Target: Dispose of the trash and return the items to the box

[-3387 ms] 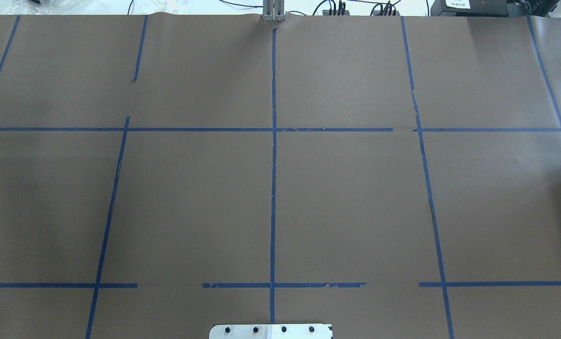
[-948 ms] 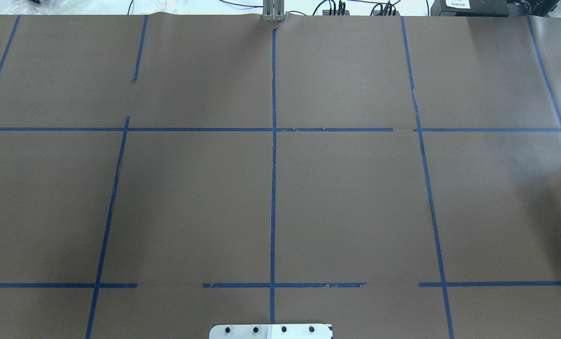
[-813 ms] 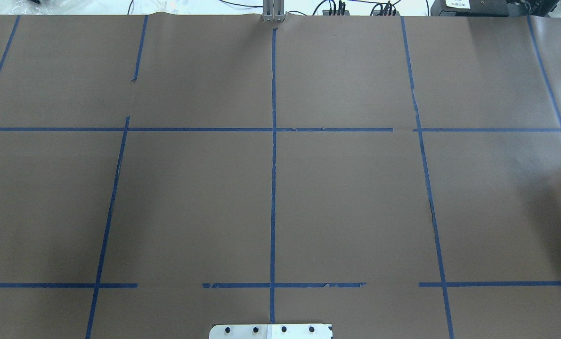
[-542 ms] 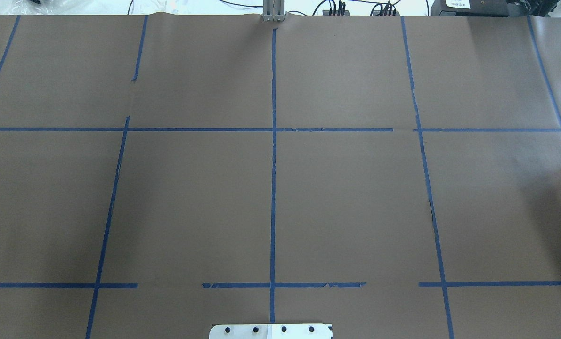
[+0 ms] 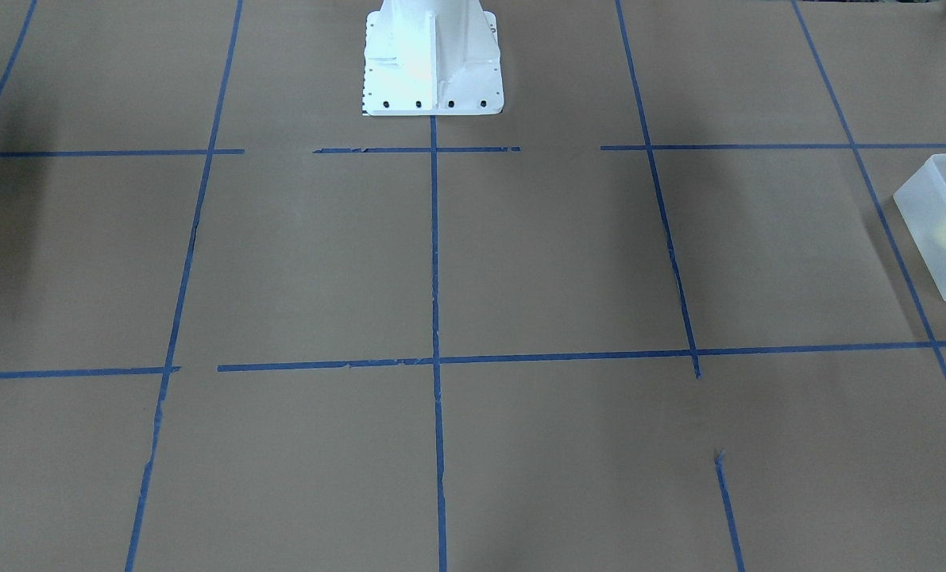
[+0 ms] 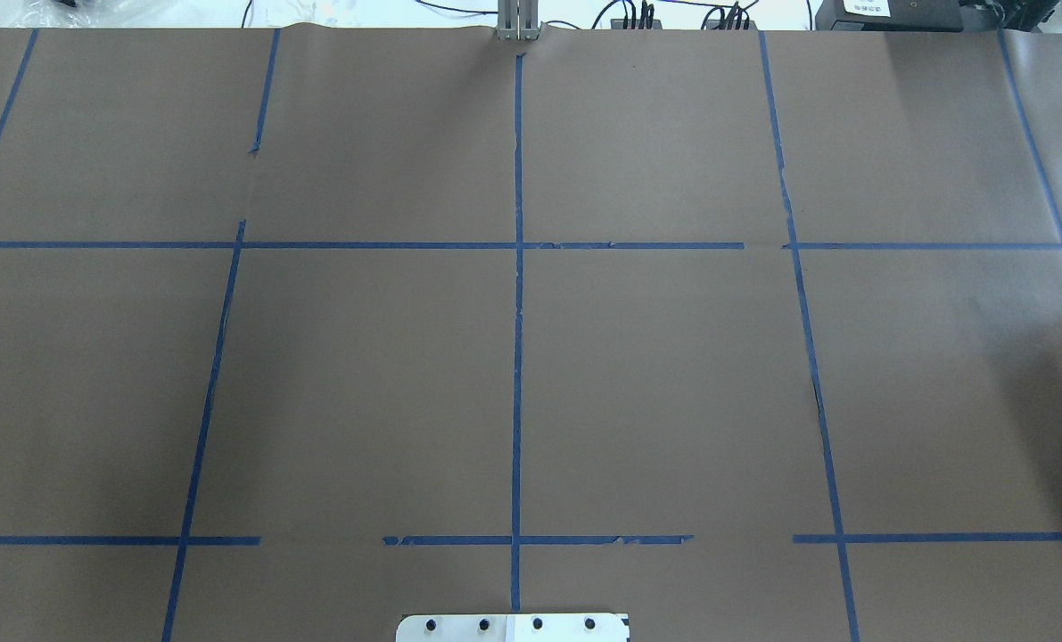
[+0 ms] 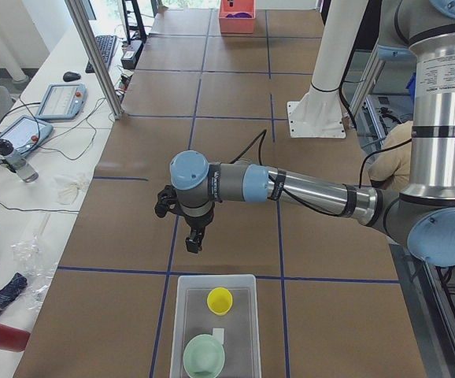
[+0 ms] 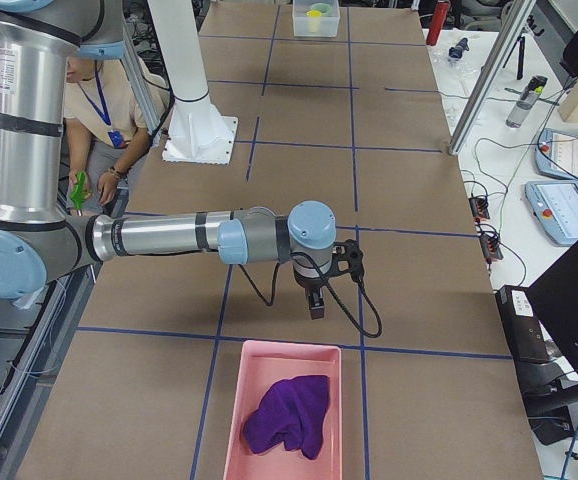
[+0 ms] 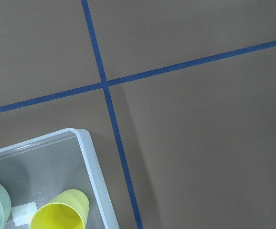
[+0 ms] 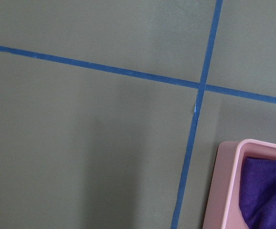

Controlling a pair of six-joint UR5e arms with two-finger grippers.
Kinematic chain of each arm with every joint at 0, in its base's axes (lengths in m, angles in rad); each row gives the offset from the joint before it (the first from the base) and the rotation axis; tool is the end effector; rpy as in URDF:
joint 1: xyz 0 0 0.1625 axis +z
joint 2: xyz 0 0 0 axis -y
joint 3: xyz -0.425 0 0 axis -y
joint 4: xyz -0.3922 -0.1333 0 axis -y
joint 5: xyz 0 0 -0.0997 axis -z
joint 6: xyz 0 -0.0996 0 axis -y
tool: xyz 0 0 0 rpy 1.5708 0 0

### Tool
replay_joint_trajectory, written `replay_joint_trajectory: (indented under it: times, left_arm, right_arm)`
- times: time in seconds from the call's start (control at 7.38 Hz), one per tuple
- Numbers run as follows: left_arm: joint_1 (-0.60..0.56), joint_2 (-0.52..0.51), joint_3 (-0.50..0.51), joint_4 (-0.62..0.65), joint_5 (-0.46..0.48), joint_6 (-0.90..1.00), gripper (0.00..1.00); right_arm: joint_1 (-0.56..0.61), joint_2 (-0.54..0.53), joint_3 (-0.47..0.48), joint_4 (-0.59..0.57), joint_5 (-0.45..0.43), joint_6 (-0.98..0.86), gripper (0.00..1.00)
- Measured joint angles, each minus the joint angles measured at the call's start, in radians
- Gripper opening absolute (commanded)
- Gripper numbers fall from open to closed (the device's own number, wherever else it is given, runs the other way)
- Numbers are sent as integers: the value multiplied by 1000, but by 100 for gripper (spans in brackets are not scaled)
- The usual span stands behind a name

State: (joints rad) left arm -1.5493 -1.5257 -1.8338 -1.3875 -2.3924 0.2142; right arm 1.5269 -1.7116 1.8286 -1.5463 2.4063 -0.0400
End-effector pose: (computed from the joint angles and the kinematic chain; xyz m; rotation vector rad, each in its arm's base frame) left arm -0.0503 -0.4669 0.5666 0.1118 0.8166 0.2365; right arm 0.0402 -0.4402 0.5896 0.1316 -0.8349 -0.1380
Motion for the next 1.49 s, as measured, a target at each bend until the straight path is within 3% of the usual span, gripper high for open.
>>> replay_joint_trajectory:
  times: [0.95, 1.49]
  left_arm:
    - [-13, -1, -49, -6, 13, 4, 100]
    - [-18, -58, -11, -15, 125, 1, 100]
  right_arm:
    - [-1, -2, -52, 24, -16, 69, 100]
    - [-2, 4, -48, 33, -16, 167, 100]
